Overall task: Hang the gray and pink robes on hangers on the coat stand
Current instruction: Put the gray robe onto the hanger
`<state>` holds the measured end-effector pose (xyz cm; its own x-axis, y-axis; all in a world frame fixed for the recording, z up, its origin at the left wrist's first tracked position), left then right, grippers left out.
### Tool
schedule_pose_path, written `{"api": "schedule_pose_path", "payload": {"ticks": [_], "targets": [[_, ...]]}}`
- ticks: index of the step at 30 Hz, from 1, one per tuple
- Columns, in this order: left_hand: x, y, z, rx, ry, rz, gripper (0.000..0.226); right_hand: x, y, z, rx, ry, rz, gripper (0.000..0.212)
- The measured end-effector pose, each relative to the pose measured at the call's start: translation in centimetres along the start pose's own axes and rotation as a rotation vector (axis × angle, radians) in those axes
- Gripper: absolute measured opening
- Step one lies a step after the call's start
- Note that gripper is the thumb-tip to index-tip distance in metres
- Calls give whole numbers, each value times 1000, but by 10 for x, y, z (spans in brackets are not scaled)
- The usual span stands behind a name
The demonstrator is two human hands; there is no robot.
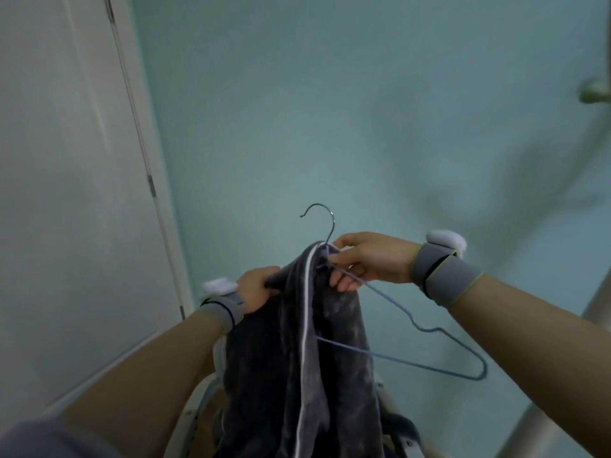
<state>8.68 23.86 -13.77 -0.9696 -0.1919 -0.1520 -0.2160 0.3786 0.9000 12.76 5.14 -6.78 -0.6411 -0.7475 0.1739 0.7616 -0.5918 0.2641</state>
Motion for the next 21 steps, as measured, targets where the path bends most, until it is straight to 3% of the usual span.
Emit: {"api": "schedule_pose_path", "payload": {"ticks": [2, 5, 8, 12, 14, 15, 16, 21], "targets": [[6, 12, 19, 148, 65, -24, 20, 3, 19, -2, 36, 16, -4, 17], [21, 27, 40, 375, 196, -139, 22, 1, 43, -27, 188, -60, -62, 40], [35, 40, 52, 533, 270, -282, 26, -10, 23, -79, 305, -218, 101, 57], [46, 58, 58, 490, 274, -343, 25, -27, -49, -129, 369, -206, 285, 82], [50, 67, 60, 461, 277, -354, 30, -32, -81, -141, 466, -153, 336, 63], [52, 72, 60, 453, 279, -363, 30, -35, -88, -143, 518, -124, 319, 35], [54, 76, 62, 438, 275, -375, 26, -37, -87, -141, 556, -99, 264, 7], [64, 83, 94, 140, 291, -282, 25, -43, 17, -100, 429, 35, -393, 28]]}}
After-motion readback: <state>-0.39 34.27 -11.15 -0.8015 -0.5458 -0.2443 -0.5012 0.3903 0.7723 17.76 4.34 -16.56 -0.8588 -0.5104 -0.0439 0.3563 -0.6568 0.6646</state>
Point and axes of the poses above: each hand's wrist, its own x-axis away from the middle knuckle, its own y-axis out of the back of the hand, z = x × y, the point moved 5 cm from there along -x, towards the middle knuckle, and after that the axes turned 9 degrees about -x, right-handed, at the moved point
